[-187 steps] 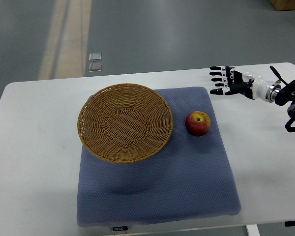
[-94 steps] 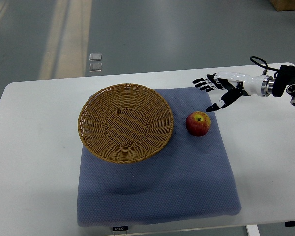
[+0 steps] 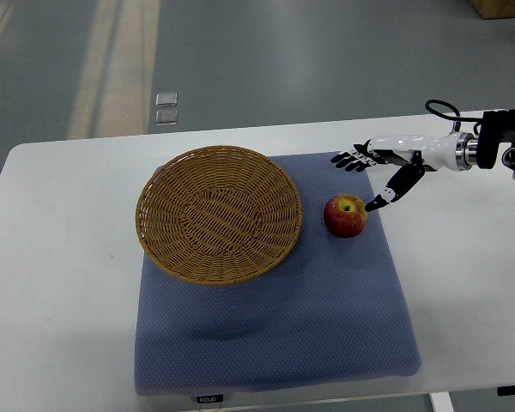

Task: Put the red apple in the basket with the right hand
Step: 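Reach the right hand down toward the red apple beside the basket, then close the right hand's fingers around the red apple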

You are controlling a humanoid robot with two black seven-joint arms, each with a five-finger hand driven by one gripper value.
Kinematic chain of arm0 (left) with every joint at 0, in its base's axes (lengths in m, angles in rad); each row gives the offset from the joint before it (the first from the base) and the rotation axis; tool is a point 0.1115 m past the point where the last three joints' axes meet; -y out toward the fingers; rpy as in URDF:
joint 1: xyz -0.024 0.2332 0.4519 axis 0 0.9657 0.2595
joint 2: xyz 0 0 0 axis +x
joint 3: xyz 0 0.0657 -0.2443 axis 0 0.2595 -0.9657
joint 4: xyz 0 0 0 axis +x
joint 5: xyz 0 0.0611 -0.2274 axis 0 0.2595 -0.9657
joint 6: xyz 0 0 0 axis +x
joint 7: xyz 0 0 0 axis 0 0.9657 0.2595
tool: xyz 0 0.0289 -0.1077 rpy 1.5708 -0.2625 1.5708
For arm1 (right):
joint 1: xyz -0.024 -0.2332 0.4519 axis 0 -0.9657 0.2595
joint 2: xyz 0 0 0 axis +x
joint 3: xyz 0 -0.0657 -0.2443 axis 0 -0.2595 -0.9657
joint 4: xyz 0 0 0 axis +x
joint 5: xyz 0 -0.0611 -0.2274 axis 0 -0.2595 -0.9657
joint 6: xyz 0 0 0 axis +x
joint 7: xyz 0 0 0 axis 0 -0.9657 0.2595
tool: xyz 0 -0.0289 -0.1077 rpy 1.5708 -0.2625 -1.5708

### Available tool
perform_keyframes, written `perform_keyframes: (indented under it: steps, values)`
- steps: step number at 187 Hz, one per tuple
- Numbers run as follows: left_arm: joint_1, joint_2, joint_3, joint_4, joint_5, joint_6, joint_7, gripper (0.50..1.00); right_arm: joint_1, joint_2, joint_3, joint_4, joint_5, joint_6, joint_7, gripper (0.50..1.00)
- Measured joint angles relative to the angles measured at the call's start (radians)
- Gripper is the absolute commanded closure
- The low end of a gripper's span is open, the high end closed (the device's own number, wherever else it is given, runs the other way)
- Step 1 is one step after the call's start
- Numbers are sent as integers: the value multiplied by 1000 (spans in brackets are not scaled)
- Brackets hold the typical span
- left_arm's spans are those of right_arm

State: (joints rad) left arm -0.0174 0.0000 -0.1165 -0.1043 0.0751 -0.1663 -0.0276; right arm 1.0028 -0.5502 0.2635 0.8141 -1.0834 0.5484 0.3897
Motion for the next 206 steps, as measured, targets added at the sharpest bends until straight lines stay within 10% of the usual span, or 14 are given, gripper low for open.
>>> perform_keyframes:
  steps: [206]
  values:
    - [-3,0,2,-2,2,-1,0,500,-21,71,-56,-13,-97,-60,-9,583]
